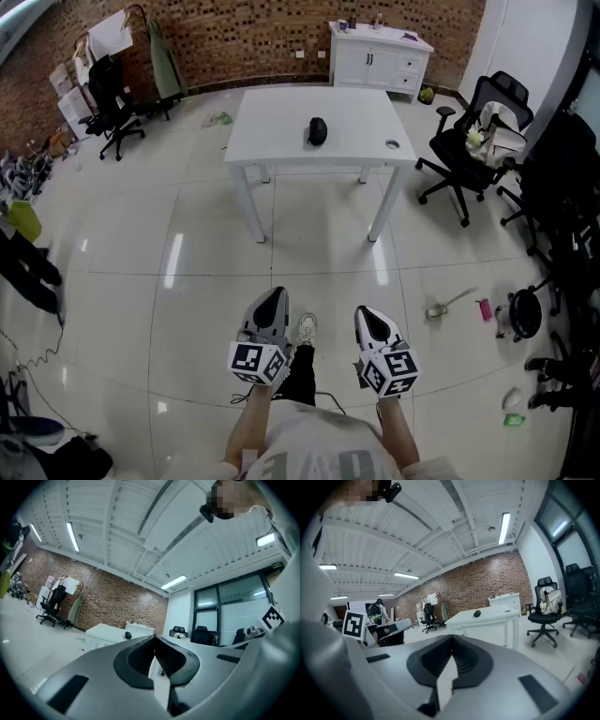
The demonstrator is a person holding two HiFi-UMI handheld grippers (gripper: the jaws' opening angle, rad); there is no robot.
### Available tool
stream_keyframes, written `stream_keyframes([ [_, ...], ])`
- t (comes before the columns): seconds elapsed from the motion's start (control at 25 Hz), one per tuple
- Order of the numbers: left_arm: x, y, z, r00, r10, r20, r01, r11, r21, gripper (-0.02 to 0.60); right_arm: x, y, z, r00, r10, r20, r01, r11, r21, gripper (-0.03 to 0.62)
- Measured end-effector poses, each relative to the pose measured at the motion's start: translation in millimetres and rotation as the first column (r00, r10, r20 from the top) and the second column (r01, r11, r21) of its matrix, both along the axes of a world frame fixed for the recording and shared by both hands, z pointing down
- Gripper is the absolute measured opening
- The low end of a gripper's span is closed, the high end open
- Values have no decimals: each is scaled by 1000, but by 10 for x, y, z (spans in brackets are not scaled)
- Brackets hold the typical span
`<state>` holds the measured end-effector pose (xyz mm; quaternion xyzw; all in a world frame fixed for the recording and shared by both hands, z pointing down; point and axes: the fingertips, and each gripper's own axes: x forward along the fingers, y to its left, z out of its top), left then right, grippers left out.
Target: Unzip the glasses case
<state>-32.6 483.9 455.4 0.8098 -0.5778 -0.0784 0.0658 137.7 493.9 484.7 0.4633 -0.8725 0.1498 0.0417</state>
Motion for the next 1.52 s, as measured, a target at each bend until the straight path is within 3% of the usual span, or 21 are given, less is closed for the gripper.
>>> stream_keyframes([
  [0.36,-570,-2887,-541,996,87,27,-88,995,40,3,-703,-2962,-587,998,53,26,-55,997,57,-5],
  [0.76,-684,-4952,-233,993,119,21,-118,993,-20,3,-1135,-5140,-247,1000,9,-24,-9,1000,-9,-5],
  [0.96,-649,-6066,-56,975,195,102,-188,979,-79,3,-1291,-6081,189,995,-57,-82,45,988,-145,-5],
  [1.08,-529,-6698,7,930,308,201,-291,951,-108,3,-1434,-6413,523,988,-124,-92,96,962,-257,-3],
  [1.24,-377,-7407,111,835,450,316,-422,893,-155,3,-1649,-6651,924,975,-186,-122,128,916,-379,-3],
  [1.32,-264,-7699,199,769,521,370,-487,853,-189,3,-1763,-6720,1083,965,-230,-129,154,889,-431,-3],
  [1.44,3,-8001,396,648,632,424,-582,771,-259,3,-1878,-6755,1236,950,-280,-138,181,854,-487,-3],
  [1.52,106,-8155,516,600,676,429,-612,733,-298,3,-1942,-6772,1296,946,-294,-139,186,840,-510,-3],
])
